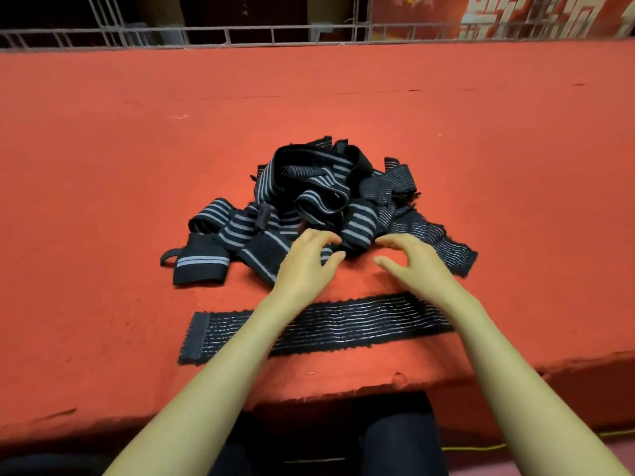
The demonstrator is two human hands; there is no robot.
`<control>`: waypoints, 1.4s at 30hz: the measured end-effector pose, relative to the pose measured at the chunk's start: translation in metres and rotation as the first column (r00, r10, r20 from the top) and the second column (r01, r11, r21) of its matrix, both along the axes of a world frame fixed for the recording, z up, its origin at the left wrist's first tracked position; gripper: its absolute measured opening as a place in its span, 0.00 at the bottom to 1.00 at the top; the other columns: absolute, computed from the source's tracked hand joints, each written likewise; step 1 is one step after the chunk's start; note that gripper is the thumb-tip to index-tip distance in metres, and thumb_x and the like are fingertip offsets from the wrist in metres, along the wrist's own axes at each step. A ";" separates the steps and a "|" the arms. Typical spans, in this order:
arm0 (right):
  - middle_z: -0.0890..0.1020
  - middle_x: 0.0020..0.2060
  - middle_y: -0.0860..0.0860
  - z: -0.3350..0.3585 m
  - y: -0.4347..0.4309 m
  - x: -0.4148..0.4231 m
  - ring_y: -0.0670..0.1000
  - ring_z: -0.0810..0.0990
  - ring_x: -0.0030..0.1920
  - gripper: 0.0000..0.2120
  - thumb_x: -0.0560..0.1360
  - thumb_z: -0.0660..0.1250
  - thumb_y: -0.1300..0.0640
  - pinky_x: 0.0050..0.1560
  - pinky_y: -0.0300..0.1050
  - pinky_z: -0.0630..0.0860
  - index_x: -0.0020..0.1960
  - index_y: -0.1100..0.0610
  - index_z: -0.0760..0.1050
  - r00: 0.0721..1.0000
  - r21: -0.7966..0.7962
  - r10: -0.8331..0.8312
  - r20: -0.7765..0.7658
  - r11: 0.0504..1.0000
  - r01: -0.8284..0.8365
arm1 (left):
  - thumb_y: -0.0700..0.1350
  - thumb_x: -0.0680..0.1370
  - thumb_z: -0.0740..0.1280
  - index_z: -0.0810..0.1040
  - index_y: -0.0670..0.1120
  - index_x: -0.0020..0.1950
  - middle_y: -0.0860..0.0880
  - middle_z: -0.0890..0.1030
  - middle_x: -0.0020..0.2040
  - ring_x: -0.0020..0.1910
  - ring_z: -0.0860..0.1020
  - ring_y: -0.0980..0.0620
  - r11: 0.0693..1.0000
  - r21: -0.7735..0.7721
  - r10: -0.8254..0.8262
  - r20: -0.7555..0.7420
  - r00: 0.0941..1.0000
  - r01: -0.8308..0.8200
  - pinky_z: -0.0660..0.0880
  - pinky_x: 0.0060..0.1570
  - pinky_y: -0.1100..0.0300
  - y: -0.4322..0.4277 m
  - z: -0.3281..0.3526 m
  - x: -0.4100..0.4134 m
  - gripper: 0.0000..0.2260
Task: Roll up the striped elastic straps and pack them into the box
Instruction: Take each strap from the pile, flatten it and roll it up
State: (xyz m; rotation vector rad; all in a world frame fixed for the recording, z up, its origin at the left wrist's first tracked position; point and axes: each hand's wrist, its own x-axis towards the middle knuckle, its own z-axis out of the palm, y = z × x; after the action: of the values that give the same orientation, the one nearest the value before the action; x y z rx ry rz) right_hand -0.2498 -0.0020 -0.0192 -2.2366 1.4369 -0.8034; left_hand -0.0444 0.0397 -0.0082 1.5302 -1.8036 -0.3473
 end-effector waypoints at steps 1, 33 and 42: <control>0.79 0.57 0.50 0.008 -0.013 -0.003 0.48 0.76 0.59 0.16 0.74 0.70 0.54 0.62 0.39 0.67 0.62 0.54 0.76 0.999 -0.014 -0.042 0.028 0.999 0.043 | 0.47 0.77 0.66 0.77 0.48 0.58 0.51 0.75 0.56 0.56 0.74 0.54 0.999 -0.031 -0.028 0.002 1.000 0.028 0.69 0.57 0.61 -0.015 0.009 -0.010 0.11; 0.76 0.38 0.49 0.066 -0.109 -0.021 0.48 0.75 0.39 0.10 0.72 0.71 0.67 0.43 0.44 0.76 0.49 0.56 0.74 0.715 0.140 -0.180 0.676 0.983 0.116 | 0.51 0.72 0.72 0.70 0.47 0.67 0.52 0.71 0.62 0.61 0.69 0.57 0.979 -0.159 -0.156 -0.158 0.975 0.131 0.62 0.60 0.70 -0.121 0.028 -0.072 0.25; 0.80 0.46 0.50 0.056 -0.085 -0.007 0.47 0.79 0.47 0.11 0.75 0.66 0.66 0.49 0.38 0.75 0.55 0.56 0.72 0.780 0.210 -0.068 0.622 0.974 -0.083 | 0.38 0.73 0.68 0.74 0.47 0.57 0.52 0.78 0.52 0.43 0.78 0.59 0.999 0.039 0.025 -0.455 0.890 -0.008 0.73 0.48 0.70 -0.118 0.037 -0.072 0.13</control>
State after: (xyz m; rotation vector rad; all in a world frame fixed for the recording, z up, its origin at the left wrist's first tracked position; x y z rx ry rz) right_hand -0.2566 -0.0867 0.0371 -1.5702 1.1122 -1.1741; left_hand -0.1161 -0.0778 0.0292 1.3474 -1.4176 -0.6748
